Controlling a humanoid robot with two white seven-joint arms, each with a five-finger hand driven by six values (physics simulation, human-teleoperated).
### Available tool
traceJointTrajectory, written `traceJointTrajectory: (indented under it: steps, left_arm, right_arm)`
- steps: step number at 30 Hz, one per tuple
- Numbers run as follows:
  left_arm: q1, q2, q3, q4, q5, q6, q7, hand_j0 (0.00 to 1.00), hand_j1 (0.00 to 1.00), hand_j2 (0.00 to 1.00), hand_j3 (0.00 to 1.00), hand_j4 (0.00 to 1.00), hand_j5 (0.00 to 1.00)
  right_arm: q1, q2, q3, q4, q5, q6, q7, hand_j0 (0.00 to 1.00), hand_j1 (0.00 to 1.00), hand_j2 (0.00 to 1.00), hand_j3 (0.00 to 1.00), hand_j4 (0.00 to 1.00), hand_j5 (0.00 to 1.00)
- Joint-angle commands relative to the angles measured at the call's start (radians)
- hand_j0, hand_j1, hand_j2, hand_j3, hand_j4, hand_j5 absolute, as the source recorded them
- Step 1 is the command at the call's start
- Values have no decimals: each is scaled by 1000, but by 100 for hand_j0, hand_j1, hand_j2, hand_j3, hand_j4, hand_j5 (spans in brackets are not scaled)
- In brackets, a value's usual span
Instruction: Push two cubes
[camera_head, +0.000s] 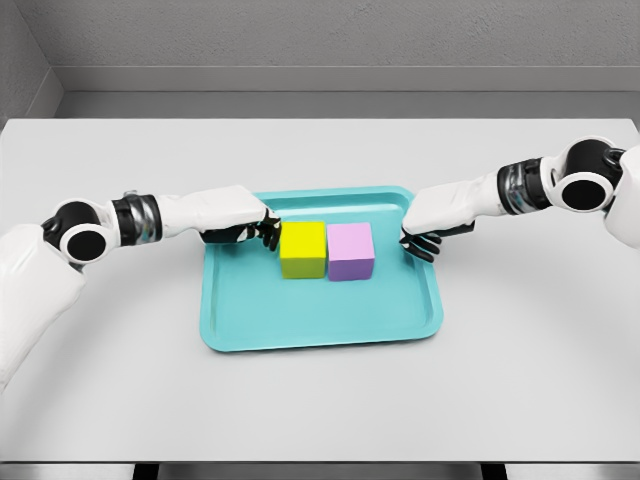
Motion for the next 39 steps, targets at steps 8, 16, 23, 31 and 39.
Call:
traceJointTrajectory:
  steps: [8,16,23,31,39]
  left_arm:
    - [0,-3,0,-5,8,3,0,35,35,35,35,35,35]
    - [3,4,2,-2,8,3,0,35,35,35,35,35,35]
    - [8,12,6,-7,65,3,0,35,35,35,35,35,35]
    - [60,283,95,-200,253,3,0,100,100,100,100,100,100]
    - [138,428,186,-214,253,3,0,100,100,100,100,100,100]
  right_arm:
    - [-8,-4,-4,-3,-6,2,0,13,13,13,13,13,13]
    - [-20,-13,-7,-3,-9,2,0,14,14,14,14,14,14]
    - [-58,-41,-30,12,-12,2,0,14,14,14,14,14,14]
    - [-51,-90,-127,262,-11,2,0,54,54,54,54,54,54]
    - [-55,-111,-128,308,-14,2,0,100,100,100,100,100,100]
